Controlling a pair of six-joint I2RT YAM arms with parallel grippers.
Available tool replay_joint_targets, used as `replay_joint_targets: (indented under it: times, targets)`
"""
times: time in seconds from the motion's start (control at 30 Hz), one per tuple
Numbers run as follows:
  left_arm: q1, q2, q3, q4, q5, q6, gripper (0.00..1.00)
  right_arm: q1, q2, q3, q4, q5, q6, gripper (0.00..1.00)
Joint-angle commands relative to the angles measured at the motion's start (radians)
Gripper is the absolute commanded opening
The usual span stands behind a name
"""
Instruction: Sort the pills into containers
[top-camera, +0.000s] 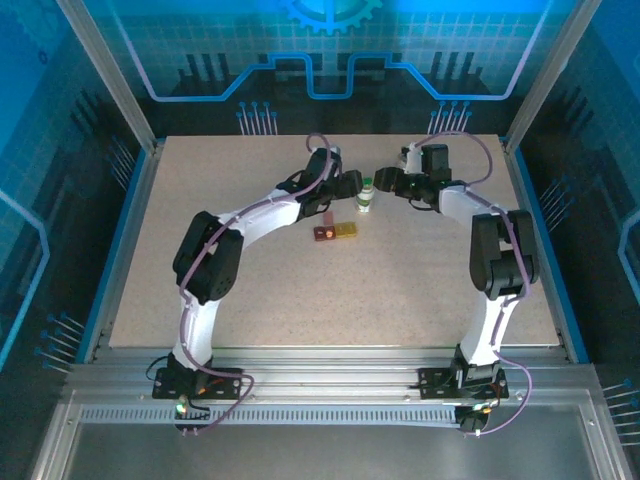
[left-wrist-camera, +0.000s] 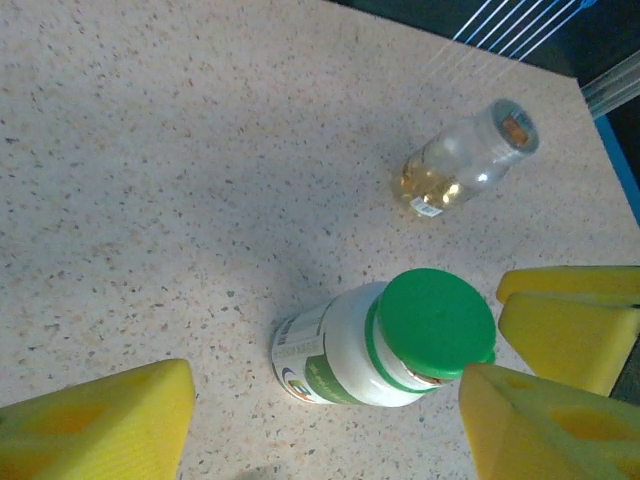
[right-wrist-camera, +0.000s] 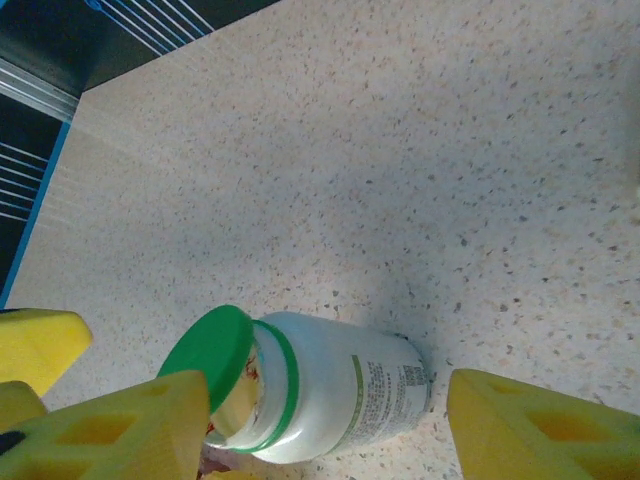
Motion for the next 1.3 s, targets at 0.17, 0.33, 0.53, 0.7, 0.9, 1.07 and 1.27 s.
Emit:
replay_joint_targets:
  times: [0.17, 0.33, 0.53, 0.7, 0.9, 1.07, 1.27]
  targets:
    - [-0.009, 0.043, 0.042, -0.032, 0.052, -0.008, 0.65, -0.005, 0.035, 0.051, 0.037, -0.055, 0.051, 0.63]
    - [-0.009, 0.059, 0.047, -0.035, 0.046, -0.003, 0.65, -0.003, -0.002, 0.021, 0.05, -0.028, 0.061, 0.62]
    - [-0.002, 0.092, 0.086, -0.052, 0.043, 0.005, 0.66, 0.005, -0.021, 0.047, 0.002, 0.014, 0.037, 0.62]
    - [0.0, 0.109, 0.107, -0.061, 0.049, 0.013, 0.66, 0.019, -0.032, 0.062, -0.011, 0.043, 0.024, 0.62]
    - [0.001, 0.113, 0.105, -0.063, 0.054, 0.018, 0.66, 0.033, 0.004, 0.093, -0.016, 0.034, 0.028, 0.62]
    - [0.002, 0.099, 0.091, -0.062, 0.055, 0.026, 0.66, 0.044, 0.024, 0.099, -0.011, 0.035, 0.028, 0.62]
    - [0.003, 0.024, 0.022, -0.041, 0.041, 0.042, 0.65, 0.048, 0.058, 0.09, 0.012, 0.043, 0.021, 0.61]
